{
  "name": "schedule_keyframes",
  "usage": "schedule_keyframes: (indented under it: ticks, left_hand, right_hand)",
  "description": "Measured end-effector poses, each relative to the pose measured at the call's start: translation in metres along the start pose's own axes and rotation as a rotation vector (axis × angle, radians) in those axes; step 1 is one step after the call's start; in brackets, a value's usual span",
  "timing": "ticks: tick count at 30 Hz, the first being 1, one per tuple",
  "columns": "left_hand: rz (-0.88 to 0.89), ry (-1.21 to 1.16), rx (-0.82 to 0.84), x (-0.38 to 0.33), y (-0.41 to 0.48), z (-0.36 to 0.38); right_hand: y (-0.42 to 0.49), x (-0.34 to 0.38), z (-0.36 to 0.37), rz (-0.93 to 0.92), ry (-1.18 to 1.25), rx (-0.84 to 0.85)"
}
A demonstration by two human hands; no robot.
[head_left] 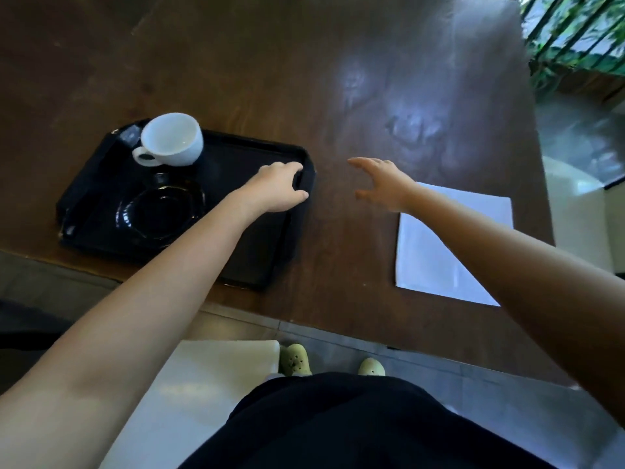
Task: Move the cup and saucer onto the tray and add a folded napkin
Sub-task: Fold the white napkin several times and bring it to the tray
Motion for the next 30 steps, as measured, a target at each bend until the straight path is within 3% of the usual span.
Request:
schedule_keyframes:
  ticks: [12, 19, 26, 30]
  left_hand:
    - [0.137, 0.077, 0.082, -0.139, 0.038, 0.069]
    - [0.168, 0.129, 0.121, -0.206, 0.033, 0.138]
    - [0.168, 0.174, -0.044, -0.226, 0.025, 0.187]
    - [0.219, 0.208, -0.040, -0.219, 0.038, 0.190]
  right_hand:
    - [-0.069, -0.155, -0.018, 0.172, 0.075, -0.062]
    - [-0.088, -0.223, -0.002, 0.221, -0.053, 0.006]
    - [-0.102, -0.254, 0.010, 0.083, -0.115, -0.053]
    - [-0.118, -0.260, 0.016, 0.082, -0.152, -0.124]
Point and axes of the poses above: each hand's wrist, its own y-axis towards the middle knuckle, its own z-axis out of the palm, x = y × z, the point moved 5 cm from there along y, towards the middle knuckle, and after that the axes turned 5 degrees about z, right-handed, at the moved point
